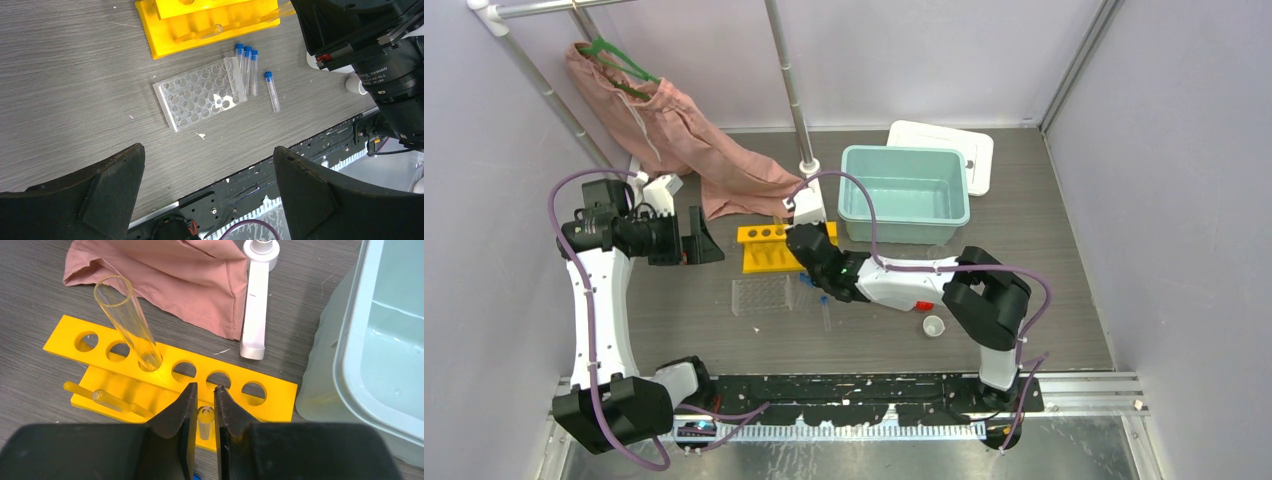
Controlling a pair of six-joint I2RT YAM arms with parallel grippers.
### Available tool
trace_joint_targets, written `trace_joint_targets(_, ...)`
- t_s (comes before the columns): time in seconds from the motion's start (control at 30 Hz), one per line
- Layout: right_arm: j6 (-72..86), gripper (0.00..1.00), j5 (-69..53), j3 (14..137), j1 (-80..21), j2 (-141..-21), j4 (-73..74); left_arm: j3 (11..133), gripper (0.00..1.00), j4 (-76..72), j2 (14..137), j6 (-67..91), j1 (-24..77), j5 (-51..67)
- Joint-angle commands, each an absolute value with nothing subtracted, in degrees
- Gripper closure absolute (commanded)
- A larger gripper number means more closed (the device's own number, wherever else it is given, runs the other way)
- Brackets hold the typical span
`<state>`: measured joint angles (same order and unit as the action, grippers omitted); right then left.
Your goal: Organize the chemistry lab equipment
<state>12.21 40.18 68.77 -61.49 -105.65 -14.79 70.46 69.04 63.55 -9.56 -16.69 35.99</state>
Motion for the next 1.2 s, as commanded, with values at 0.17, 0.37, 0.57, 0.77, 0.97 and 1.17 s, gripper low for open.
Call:
trace_joint_targets(0.17,13.8,0.99,40.6,68.6,-61.1,-106.9,-17.5,72.9,0.00,68.9,63.5,-10.5,-16.9,36.0)
trace_joint_targets(0.37,14.8,0.99,40.6,68.1,-61.1,-107.6,-17.7,73.3,0.00,69.0,63.7,-10.6,-17.0,35.8)
trace_joint_targets(0.57,16.5,0.99,40.1,66.9,-61.1,-107.5,-17.5,73.7,0.00,69.0,63.9,-10.4,-17.0,35.9)
trace_joint_targets(0.77,19.2,0.99,39.3,65.8,-61.1,-107.6,-17.1,73.7,0.00,69.0,64.0,-10.3,-16.9,36.0)
trace_joint_targets(0.97,21.4,0.94,39.7,66.2,-61.1,-108.6,-15.4,73.8,0.00,69.0,64.0,-10.4,-17.0,35.9)
trace_joint_targets(1.17,22.6,0.64,39.1,67.2,-61.0,-107.3,-12.8,73.8,0.00,69.2,63.8,-10.6,-17.0,35.5)
